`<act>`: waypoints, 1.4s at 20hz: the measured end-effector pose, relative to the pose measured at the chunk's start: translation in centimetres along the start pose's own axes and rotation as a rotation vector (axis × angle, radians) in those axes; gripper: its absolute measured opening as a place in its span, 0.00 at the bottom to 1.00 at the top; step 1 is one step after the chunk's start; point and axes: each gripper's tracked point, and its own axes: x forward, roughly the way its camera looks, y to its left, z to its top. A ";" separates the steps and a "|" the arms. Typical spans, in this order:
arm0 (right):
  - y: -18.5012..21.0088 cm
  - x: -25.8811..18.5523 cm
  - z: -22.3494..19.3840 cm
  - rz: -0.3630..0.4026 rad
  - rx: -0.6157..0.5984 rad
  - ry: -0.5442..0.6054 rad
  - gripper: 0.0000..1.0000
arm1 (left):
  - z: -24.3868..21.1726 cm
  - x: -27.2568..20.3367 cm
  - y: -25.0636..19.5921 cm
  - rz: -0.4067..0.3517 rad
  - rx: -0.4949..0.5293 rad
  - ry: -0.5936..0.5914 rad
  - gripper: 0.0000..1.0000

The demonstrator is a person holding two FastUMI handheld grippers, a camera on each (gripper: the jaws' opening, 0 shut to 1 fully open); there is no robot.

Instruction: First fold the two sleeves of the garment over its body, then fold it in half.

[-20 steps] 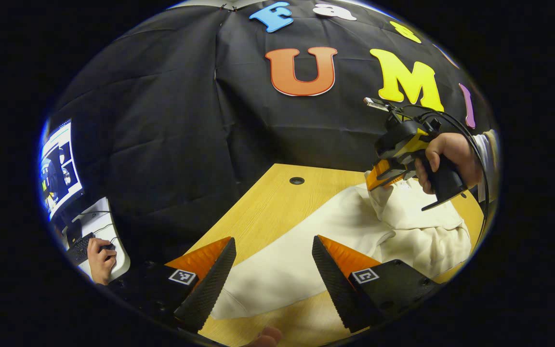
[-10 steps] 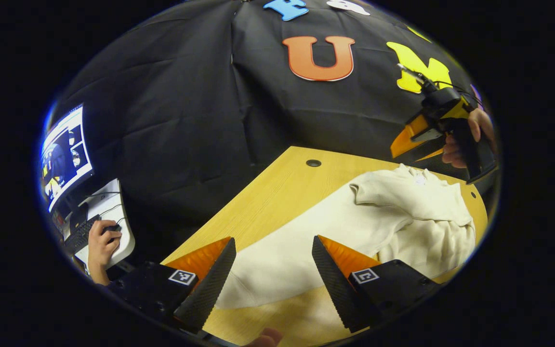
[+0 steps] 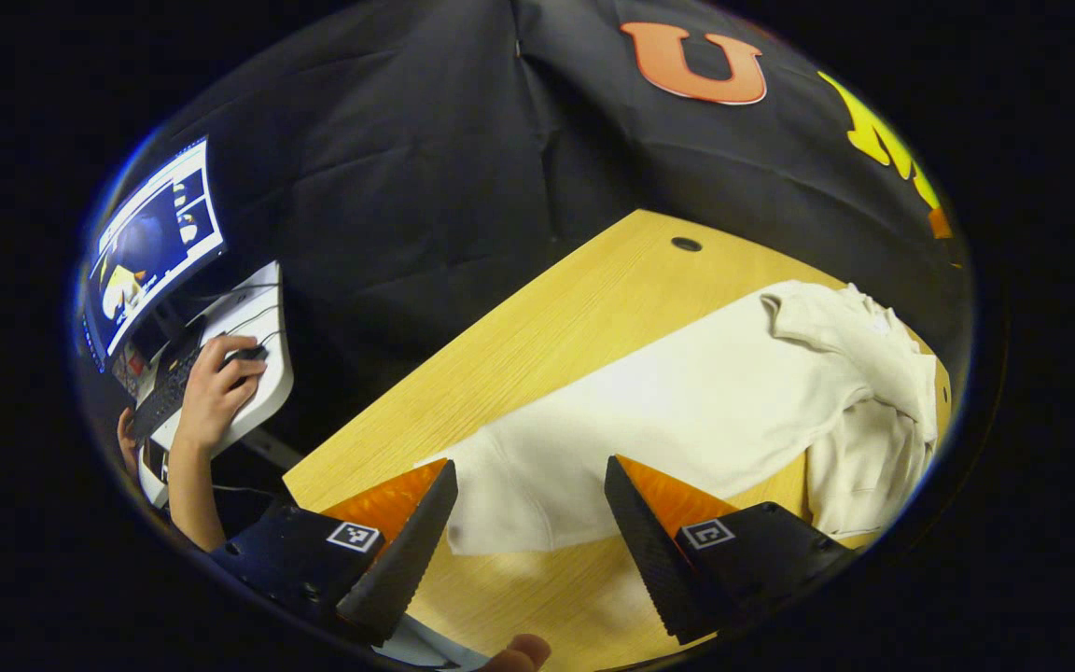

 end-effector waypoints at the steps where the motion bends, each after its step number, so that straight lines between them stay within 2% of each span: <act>1: -0.9 -1.6 0.1 -0.008 -0.003 -0.023 0.96 | -0.5 0.1 0.5 0.029 -0.020 0.018 1.00; 5: -5.1 -8.0 -0.3 -0.060 0.002 -0.105 0.95 | -2.3 0.8 1.3 0.070 -0.135 0.091 1.00; 10: -8.2 -14.5 -1.9 -0.099 0.042 -0.183 0.95 | -2.9 2.1 1.2 0.069 -0.263 0.175 1.00; 12: -8.5 -16.5 -2.2 -0.096 0.090 -0.223 0.96 | -2.7 2.4 1.4 0.074 -0.288 0.200 1.00; 16: -10.2 -20.1 -2.2 -0.176 0.099 -0.318 0.96 | -2.4 2.9 1.1 0.072 -0.276 0.265 1.00; 22: -11.3 -24.4 -2.7 -0.232 0.014 -0.394 0.95 | -2.2 3.2 0.5 0.051 -0.268 0.306 0.82; 25: -12.6 -26.0 -2.6 -0.265 0.011 -0.430 0.96 | -2.1 3.4 -0.2 0.038 -0.252 0.326 0.65; 27: -13.5 -26.6 -3.1 -0.283 0.020 -0.428 0.96 | -1.8 3.5 -0.8 0.032 -0.240 0.331 0.41; 28: -13.8 -26.9 -3.5 -0.287 0.024 -0.423 0.96 | -1.7 3.5 -0.9 0.039 -0.228 0.332 0.38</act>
